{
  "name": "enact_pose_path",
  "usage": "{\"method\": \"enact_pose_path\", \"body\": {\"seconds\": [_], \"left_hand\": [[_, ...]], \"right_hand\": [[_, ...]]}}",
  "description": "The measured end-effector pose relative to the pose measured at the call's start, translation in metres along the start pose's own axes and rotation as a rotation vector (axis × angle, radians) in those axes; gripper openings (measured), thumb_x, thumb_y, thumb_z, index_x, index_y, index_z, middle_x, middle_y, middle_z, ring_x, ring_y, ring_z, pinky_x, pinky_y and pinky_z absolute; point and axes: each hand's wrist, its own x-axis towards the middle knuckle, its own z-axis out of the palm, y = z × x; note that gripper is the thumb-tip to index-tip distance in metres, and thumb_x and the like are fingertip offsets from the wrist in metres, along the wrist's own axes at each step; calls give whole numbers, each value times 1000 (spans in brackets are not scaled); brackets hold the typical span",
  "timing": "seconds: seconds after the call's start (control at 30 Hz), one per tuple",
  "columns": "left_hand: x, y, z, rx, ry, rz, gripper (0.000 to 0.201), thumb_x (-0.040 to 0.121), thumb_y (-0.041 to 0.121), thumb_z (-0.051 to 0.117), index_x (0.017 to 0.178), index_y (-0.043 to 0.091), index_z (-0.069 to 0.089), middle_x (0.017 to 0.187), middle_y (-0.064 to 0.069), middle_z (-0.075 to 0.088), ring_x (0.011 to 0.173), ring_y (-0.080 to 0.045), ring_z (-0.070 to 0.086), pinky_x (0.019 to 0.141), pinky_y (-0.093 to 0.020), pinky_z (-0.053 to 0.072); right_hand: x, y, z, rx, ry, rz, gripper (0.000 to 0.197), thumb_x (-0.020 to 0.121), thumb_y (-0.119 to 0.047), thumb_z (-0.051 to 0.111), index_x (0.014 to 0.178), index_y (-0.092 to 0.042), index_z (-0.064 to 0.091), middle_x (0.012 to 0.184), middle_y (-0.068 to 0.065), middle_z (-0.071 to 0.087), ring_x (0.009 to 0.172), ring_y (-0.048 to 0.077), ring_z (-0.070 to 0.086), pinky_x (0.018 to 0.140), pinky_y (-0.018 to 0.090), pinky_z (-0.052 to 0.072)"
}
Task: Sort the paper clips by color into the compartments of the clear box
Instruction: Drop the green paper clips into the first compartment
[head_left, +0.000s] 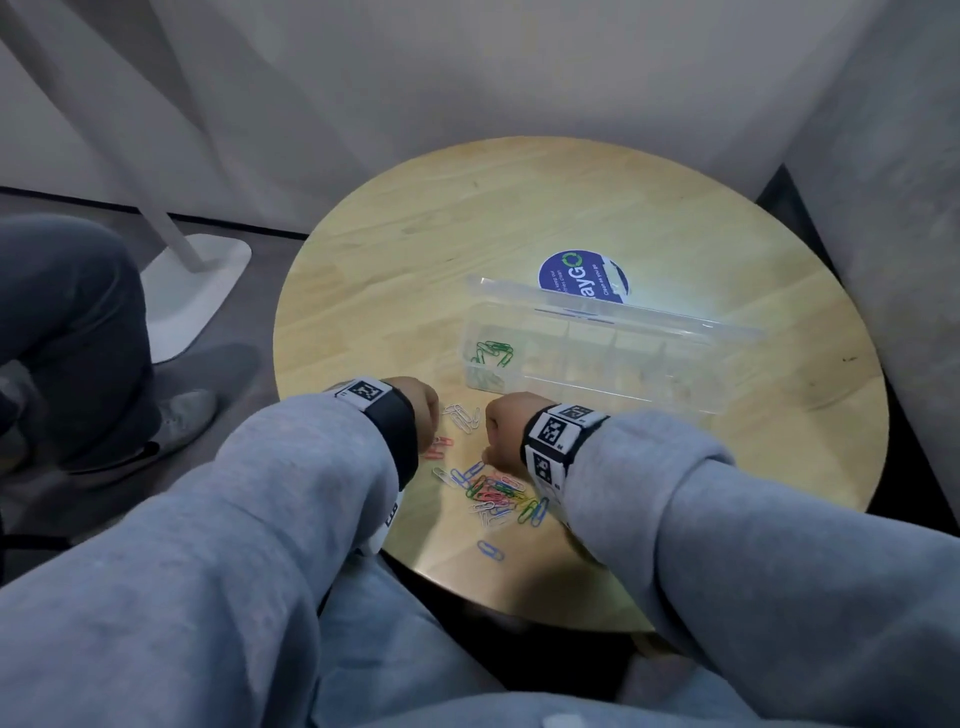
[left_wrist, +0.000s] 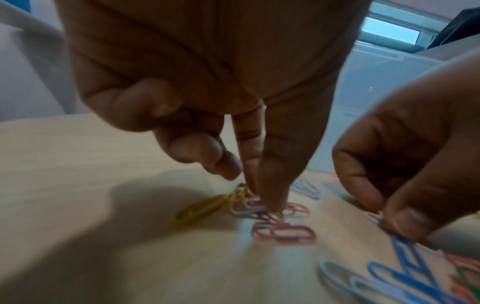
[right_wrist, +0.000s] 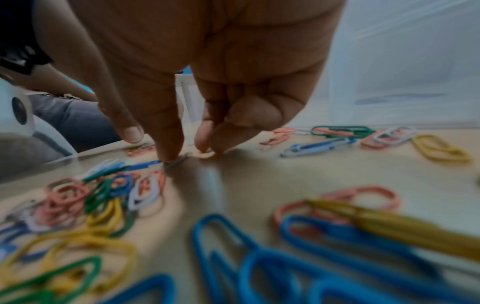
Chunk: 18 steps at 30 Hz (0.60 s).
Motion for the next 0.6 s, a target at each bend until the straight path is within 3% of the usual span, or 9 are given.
{"method": "enact_pose_path", "body": {"seconds": [0.07, 0.1, 0.2, 0.27, 0.37, 0.5, 0.6], "left_hand": [[4, 3, 3, -15, -19, 49, 27, 89, 3, 55, 69, 17, 44, 69, 4, 47, 41, 2, 50, 35, -9, 34], [6, 4, 4, -6, -23, 72, 33, 90, 2, 55, 65, 18, 40, 66, 6, 44, 40, 2, 48, 31, -7, 32], [9, 4, 6, 18, -13, 28, 27, 87, 12, 60, 66, 20, 44, 69, 7, 48, 64, -13, 46, 39, -12, 35], [7, 4, 4, 89, -19, 21, 11, 85, 19, 63, 80, 20, 53, 83, 4, 54, 77, -16, 46, 50, -18, 37], [6, 4, 6, 106, -27, 25, 12, 84, 26, 64, 88, 20, 54, 90, 1, 53, 81, -18, 43, 56, -22, 35], [1, -6, 4, -266, 69, 28, 23, 80, 16, 67, 62, 19, 54, 62, 4, 53, 66, -17, 48, 51, -16, 35], [-1, -15, -6, -593, 79, 89, 24, 80, 11, 70, 62, 18, 56, 62, 1, 57, 58, -13, 50, 61, -19, 42]], "right_hand": [[3, 0, 2, -1, 5, 26, 16, 83, -24, 57, 87, -11, 64, 84, 3, 60, 72, 22, 58, 64, 26, 45], [4, 1, 3, -1, 9, 41, 7, 82, -22, 56, 81, -15, 60, 81, 1, 54, 69, 19, 53, 63, 25, 42], [3, 5, 6, -6, -13, 49, 3, 81, -18, 54, 79, -21, 54, 78, -2, 50, 67, 18, 49, 61, 24, 40], [1, 9, 6, -16, -22, 40, 4, 79, -18, 54, 78, -21, 55, 77, -1, 51, 66, 18, 49, 59, 24, 40], [-4, 14, 7, -42, -42, 47, 5, 76, -19, 53, 74, -22, 56, 74, -2, 52, 63, 19, 49, 56, 22, 39], [-21, 28, -7, 83, -81, 91, 6, 76, -19, 54, 73, -19, 59, 72, -1, 56, 63, 19, 51, 58, 24, 45], [-32, 46, -21, 442, -58, 122, 15, 80, -12, 60, 66, -16, 56, 67, -1, 60, 59, 14, 53, 59, 24, 47]]}}
